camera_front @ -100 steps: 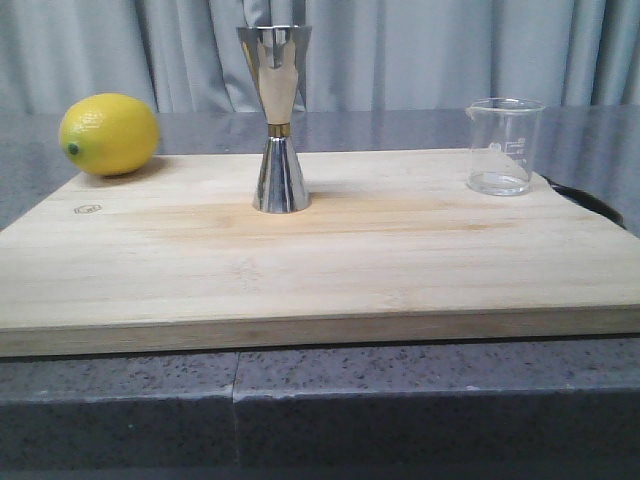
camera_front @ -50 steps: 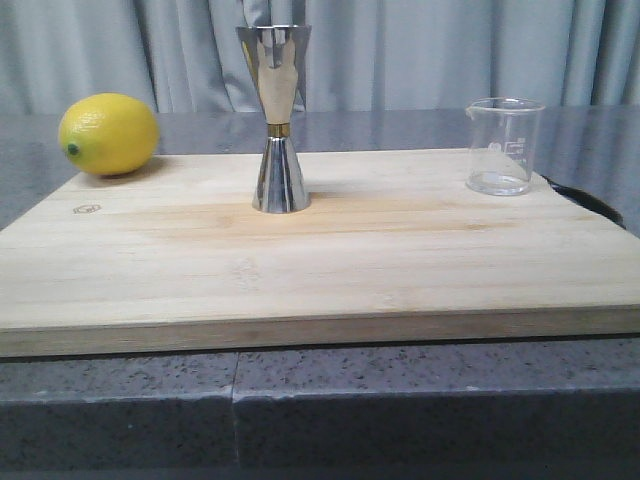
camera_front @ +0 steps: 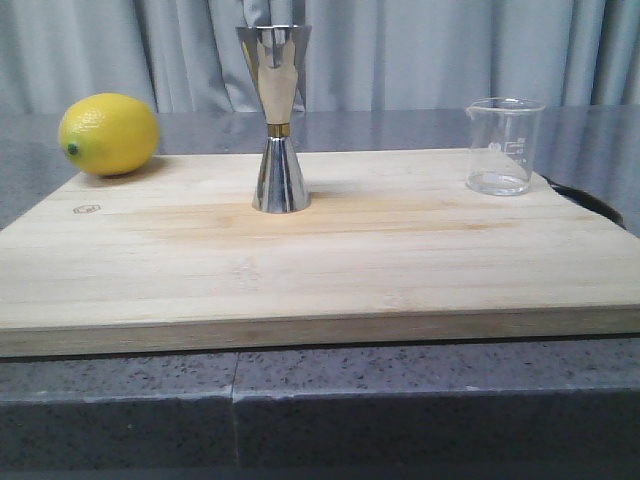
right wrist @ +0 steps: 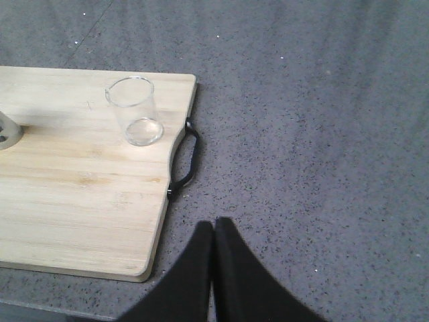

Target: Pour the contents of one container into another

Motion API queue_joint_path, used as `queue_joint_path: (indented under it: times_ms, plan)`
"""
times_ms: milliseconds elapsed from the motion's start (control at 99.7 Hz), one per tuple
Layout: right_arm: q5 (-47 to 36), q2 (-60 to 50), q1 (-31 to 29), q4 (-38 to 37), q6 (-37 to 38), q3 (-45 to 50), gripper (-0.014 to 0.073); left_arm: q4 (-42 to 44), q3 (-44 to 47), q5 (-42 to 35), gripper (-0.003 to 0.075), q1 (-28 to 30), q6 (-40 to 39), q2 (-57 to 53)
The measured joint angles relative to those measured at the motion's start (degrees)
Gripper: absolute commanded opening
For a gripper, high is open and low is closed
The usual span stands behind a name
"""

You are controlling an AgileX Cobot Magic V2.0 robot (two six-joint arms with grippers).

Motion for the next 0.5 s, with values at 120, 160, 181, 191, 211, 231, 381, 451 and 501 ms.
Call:
queue_joint_path:
  times_ms: [120,160,181,191,211,231,381,451,501]
  plan:
    - [-0.14,0.0,0.0,-0.1,0.0,0.0,-0.0065,0.0,0.0,-0.25,-0.0019,0.0,0.0,0.0]
    - [-0.14,0.0,0.0,-0.1,0.0,0.0,-0.0065,0.0,0.0,-0.25,-0.0019,0.0,0.0,0.0]
    - [-0.18,0.0,0.0,-0.1,0.0,0.0,-0.0065,0.0,0.0,-0.25,-0.0019,0.0,0.0,0.0]
    - [-0.18,0.0,0.0,-0.1,0.0,0.0,-0.0065,0.0,0.0,-0.25,-0.0019,0.0,0.0,0.0]
    - [-0.18,0.0,0.0,-0.1,0.0,0.0,-0.0065,0.0,0.0,-0.28,-0.0019,0.0,0.0,0.0]
    - [-0.27,0.0,0.0,-0.1,0.0,0.0,-0.0065,0.0,0.0,-0.38,-0.0019,0.0,0.0,0.0]
    - [-0.27,0.0,0.0,-0.1,0.0,0.0,-0.0065,0.0,0.0,-0.38,-0.0019,0.0,0.0,0.0]
    - [-0.31,0.0,0.0,-0.1,0.0,0.0,-0.0065,0.0,0.43,-0.79,-0.0019,0.0,0.0,-0.3]
    - [-0.31,0.0,0.0,-0.1,0.0,0.0,-0.0065,-0.11,1.43,-1.91,-0.0019,0.32,0.0,-1.24]
